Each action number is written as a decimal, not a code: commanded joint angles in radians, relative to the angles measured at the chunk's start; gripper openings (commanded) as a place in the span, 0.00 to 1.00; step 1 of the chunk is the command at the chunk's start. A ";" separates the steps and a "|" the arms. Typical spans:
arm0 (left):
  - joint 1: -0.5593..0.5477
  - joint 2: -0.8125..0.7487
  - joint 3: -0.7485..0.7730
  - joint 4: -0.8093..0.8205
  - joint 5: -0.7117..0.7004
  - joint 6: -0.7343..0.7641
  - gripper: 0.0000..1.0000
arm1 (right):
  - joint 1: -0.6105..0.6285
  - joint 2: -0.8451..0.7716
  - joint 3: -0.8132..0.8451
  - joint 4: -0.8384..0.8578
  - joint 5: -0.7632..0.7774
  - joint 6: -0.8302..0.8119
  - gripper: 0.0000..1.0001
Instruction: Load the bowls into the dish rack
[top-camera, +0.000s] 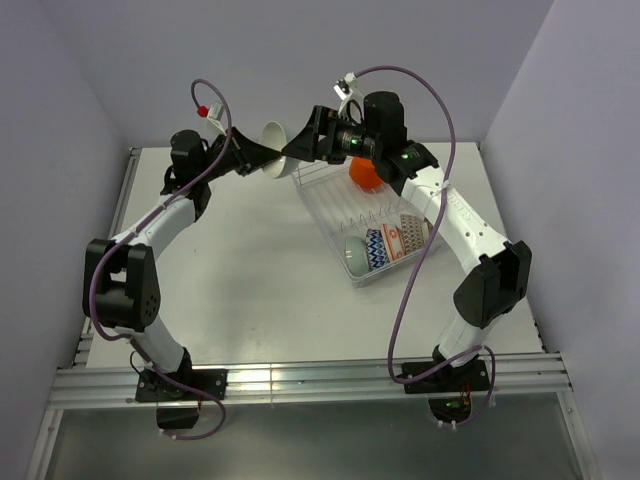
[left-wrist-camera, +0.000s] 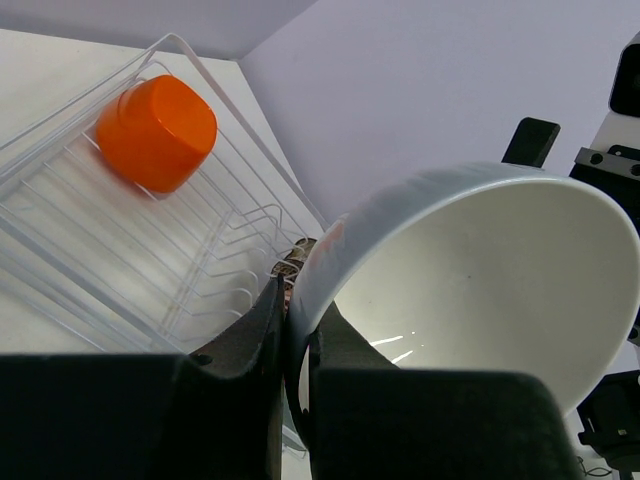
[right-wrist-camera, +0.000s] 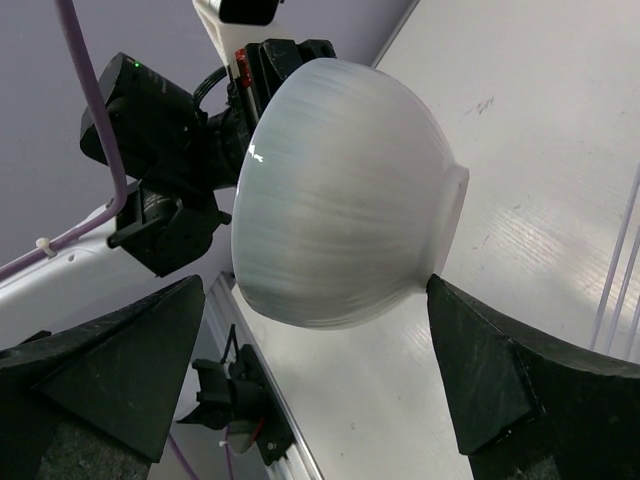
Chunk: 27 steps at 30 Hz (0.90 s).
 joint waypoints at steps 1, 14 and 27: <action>-0.012 -0.071 0.018 0.134 0.039 -0.036 0.00 | 0.003 -0.011 0.026 0.003 0.015 -0.013 1.00; -0.016 -0.064 0.001 0.180 0.065 -0.067 0.00 | 0.003 -0.012 0.012 0.023 0.006 -0.014 0.98; -0.031 -0.066 0.004 0.160 0.066 -0.058 0.00 | 0.003 0.005 0.003 0.064 -0.073 0.022 0.65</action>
